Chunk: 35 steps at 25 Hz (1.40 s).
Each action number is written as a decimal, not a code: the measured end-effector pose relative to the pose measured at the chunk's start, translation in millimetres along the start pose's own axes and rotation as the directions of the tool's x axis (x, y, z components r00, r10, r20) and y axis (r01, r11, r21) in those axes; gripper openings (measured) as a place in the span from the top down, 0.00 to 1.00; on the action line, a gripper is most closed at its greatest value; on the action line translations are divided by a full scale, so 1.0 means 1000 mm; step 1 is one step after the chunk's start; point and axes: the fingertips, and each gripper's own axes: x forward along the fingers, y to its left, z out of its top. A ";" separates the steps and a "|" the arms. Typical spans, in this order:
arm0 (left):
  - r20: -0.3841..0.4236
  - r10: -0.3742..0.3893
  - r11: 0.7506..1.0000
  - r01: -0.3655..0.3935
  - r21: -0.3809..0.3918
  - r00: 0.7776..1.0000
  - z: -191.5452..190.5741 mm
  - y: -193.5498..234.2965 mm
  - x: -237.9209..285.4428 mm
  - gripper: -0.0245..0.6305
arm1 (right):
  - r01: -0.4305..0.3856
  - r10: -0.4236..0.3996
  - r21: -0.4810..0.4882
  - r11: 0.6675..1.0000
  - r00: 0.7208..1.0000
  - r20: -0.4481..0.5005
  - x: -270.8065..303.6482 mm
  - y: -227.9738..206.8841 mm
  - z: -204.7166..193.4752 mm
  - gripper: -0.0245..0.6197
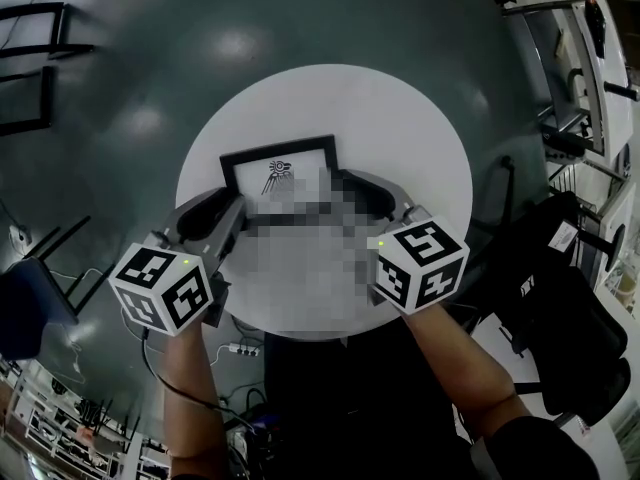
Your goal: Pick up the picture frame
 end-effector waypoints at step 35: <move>0.499 -0.241 0.914 0.021 0.405 0.833 0.228 -0.203 -0.339 0.85 | 0.177 0.042 -0.296 0.938 0.793 0.608 -0.318 0.252 0.252 0.85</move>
